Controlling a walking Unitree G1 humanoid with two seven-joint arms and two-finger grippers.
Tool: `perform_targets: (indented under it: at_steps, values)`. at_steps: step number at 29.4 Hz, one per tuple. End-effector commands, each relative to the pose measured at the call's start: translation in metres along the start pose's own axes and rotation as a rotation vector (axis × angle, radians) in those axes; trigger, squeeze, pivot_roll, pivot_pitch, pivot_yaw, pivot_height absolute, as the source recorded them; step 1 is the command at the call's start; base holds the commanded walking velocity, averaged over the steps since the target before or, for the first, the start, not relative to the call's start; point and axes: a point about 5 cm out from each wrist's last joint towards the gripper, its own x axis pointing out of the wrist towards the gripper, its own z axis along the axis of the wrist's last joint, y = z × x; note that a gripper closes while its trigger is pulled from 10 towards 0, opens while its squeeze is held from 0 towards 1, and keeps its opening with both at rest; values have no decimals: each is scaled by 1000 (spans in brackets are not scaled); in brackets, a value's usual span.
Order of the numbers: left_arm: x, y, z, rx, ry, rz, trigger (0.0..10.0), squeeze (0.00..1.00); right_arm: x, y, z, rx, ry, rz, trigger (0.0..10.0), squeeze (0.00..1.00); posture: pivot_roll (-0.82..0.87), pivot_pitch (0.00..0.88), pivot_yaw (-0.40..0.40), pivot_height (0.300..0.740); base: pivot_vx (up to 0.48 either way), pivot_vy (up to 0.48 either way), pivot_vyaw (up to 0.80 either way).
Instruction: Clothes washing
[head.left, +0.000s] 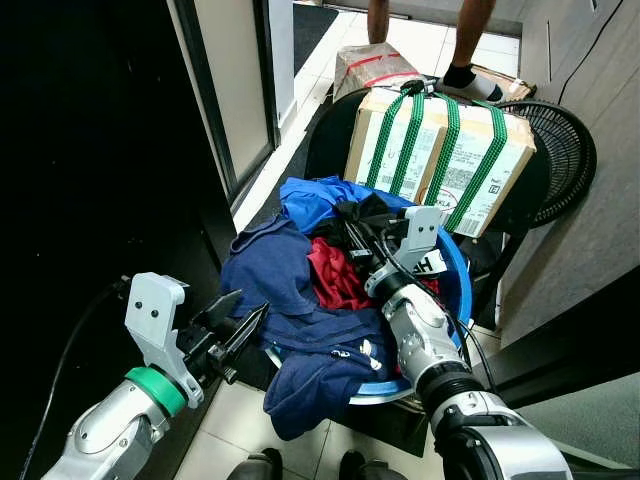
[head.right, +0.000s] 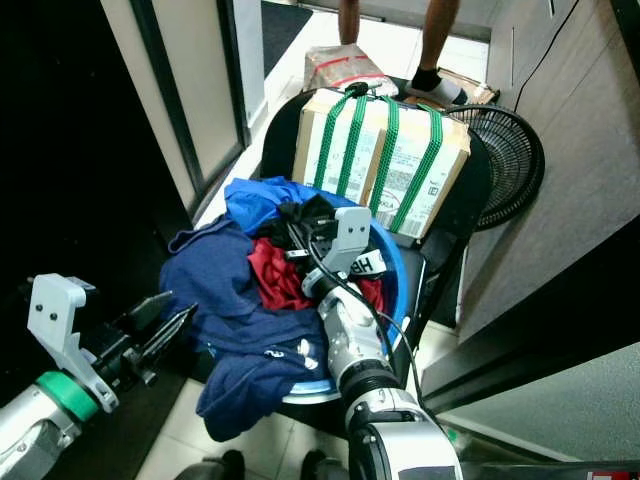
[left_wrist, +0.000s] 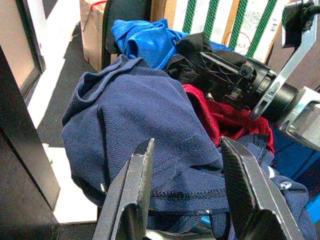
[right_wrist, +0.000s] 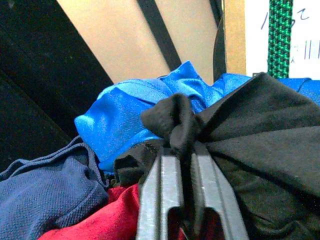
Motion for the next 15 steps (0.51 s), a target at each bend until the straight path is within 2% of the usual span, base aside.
perform_targets:
  at_steps: [1, 12, 13, 15]
  values:
    - [-2, 0, -4, -14, 19, 9, 10000, 0, -5, 2, -11, 34, 24, -9, 0, 0, 183, 208, 71, 740, 0, 0, 0]
    - [3, 2, -3, -15, 4, -1, 10000, 0, -5, -1, -7, 35, 7, -11, 0, 0, 170, 171, 61, 740, 0, 0, 0]
    - [7, 6, -1, -11, -22, 20, 10000, 0, 2, -3, 7, 29, -40, -23, 0, 0, 157, 139, 49, 740, 0, 0, 0]
    - [8, 8, -1, -9, -33, 33, 10000, 0, 6, -6, 15, 14, -56, -40, 0, 0, 157, 139, 49, 740, 0, 0, 0]
